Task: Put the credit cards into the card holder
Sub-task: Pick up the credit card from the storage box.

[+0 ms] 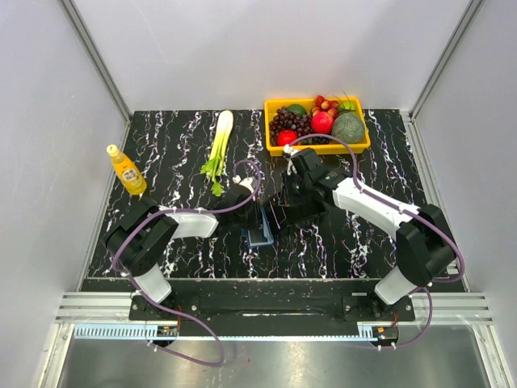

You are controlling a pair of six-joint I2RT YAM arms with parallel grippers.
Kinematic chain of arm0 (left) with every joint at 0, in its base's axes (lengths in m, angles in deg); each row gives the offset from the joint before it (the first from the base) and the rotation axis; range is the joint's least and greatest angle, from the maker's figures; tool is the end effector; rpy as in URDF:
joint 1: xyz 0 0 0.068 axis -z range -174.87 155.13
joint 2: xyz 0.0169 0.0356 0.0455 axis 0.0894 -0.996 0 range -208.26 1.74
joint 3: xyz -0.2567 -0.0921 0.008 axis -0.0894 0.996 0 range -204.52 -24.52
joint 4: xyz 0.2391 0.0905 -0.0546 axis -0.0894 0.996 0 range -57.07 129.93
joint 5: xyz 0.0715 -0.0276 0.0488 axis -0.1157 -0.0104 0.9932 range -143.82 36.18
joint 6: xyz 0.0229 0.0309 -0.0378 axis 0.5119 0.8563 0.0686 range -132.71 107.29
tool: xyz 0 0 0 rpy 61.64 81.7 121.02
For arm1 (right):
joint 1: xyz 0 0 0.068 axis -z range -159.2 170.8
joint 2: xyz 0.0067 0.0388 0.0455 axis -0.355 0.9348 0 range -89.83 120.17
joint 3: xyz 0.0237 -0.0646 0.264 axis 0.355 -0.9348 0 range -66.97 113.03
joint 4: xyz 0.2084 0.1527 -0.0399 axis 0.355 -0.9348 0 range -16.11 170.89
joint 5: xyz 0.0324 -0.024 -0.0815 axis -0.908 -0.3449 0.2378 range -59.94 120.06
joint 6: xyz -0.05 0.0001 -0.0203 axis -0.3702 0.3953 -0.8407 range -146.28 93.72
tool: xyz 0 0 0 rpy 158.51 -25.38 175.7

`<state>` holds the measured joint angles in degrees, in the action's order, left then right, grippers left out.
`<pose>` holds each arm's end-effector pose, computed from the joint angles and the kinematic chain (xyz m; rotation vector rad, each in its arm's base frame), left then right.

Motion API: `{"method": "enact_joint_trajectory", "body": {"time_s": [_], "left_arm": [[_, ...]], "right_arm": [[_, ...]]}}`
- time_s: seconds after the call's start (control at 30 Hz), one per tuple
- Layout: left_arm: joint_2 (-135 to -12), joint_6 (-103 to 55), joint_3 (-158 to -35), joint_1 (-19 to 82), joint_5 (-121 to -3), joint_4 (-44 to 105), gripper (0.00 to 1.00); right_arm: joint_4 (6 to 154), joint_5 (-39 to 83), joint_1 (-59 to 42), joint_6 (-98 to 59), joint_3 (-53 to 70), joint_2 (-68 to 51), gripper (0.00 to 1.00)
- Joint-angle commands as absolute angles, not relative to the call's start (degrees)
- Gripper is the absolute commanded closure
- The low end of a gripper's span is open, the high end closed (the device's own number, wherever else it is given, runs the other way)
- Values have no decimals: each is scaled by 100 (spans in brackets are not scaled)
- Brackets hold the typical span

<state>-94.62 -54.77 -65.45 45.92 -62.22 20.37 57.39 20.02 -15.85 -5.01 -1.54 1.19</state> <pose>0.2371 -0.2114 0.1339 0.0521 2.4839 -0.8535 0.2715 0.2096 0.2433 -0.4193 2.4882 0.6492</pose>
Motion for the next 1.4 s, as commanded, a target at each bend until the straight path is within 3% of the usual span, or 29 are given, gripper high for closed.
{"method": "enact_joint_trajectory", "body": {"time_s": [0.0, 0.3, 0.57, 0.93, 1.37], "left_arm": [[-9266, -5323, -6671, 4608, -6225, 2361, 97], [-9143, -5270, -6776, 4600, -6252, 2467, 97], [-9134, -5270, -6767, 4600, -6278, 2475, 97], [-9178, -5261, -6785, 4609, -6269, 2493, 97], [-9204, -5252, -6811, 4609, -6269, 2502, 97]], "right_arm": [[5541, 2540, -1612, -501, 9, -115, 100], [5180, 3261, -1603, -642, 61, -265, 100], [5127, 3946, -1612, -782, 149, 447, 100], [5163, 3982, -1805, -765, 255, 931, 100], [5620, 2830, -1875, -546, 167, 1124, 100]]}}
